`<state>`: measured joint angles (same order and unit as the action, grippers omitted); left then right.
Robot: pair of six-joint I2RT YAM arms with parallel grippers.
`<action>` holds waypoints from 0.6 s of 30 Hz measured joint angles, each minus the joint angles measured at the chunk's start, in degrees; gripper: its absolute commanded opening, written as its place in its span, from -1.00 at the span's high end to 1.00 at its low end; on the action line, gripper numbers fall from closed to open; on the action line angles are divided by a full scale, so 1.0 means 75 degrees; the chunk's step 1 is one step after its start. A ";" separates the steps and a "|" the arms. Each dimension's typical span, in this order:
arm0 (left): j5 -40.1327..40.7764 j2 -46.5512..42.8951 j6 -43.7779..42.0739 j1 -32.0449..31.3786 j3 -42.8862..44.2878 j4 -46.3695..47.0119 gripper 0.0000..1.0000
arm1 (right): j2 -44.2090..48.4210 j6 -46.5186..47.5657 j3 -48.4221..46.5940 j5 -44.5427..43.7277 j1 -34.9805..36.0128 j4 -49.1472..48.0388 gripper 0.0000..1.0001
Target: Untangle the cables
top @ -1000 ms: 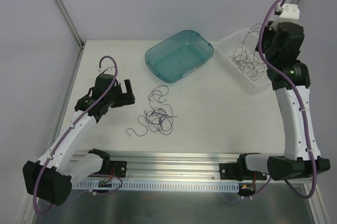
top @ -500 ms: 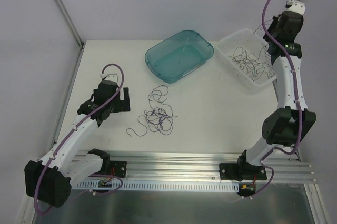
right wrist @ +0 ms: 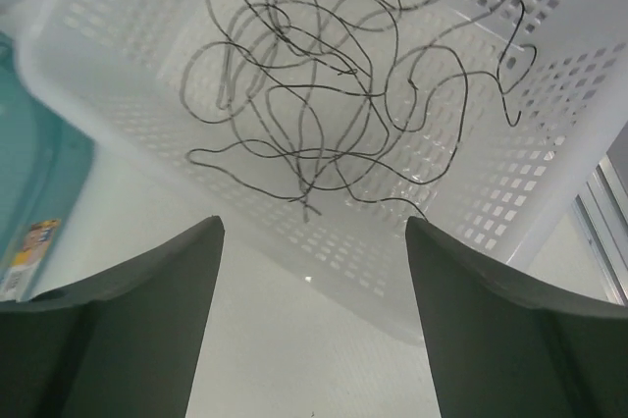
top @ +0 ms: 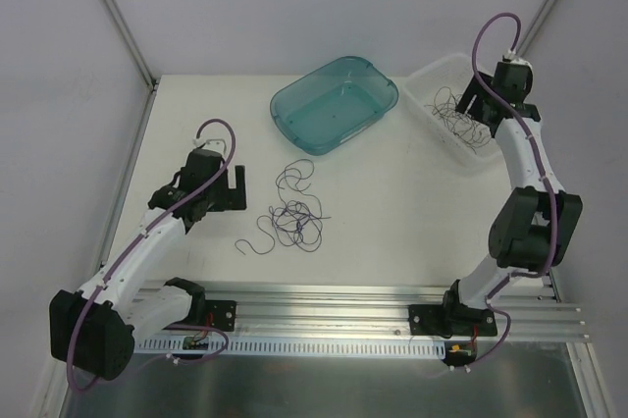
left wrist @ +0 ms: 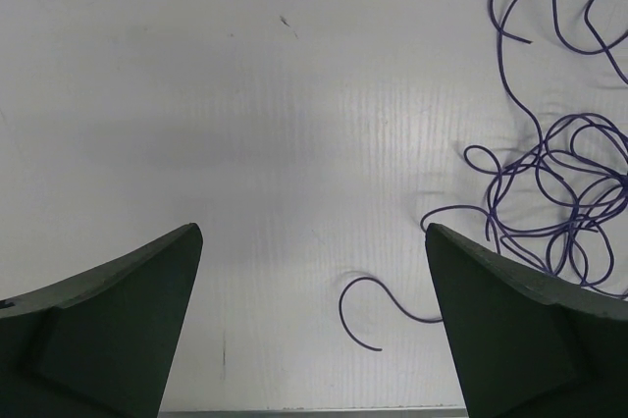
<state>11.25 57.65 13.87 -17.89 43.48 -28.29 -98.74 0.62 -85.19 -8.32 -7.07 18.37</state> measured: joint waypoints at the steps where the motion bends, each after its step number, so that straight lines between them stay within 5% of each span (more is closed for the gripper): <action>1: -0.0090 0.0035 0.0000 0.0000 0.0000 0.0003 -0.98 | 0.0259 0.0006 0.0009 0.0122 0.0038 0.0082 -0.59; 9: -0.0886 0.0364 0.0000 0.0000 0.0006 0.0020 -0.98 | 0.2958 0.0029 0.1157 0.1798 0.1413 0.0143 -0.59; 18: -0.2468 0.1174 -0.0003 0.0000 0.0012 0.0032 -0.96 | 0.4045 -0.0216 0.3899 0.2410 0.4540 0.0271 -0.59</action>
<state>-7.27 66.46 13.85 -17.89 43.57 -28.05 -68.40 -0.99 -55.94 9.76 26.98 20.40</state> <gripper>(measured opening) 0.989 0.795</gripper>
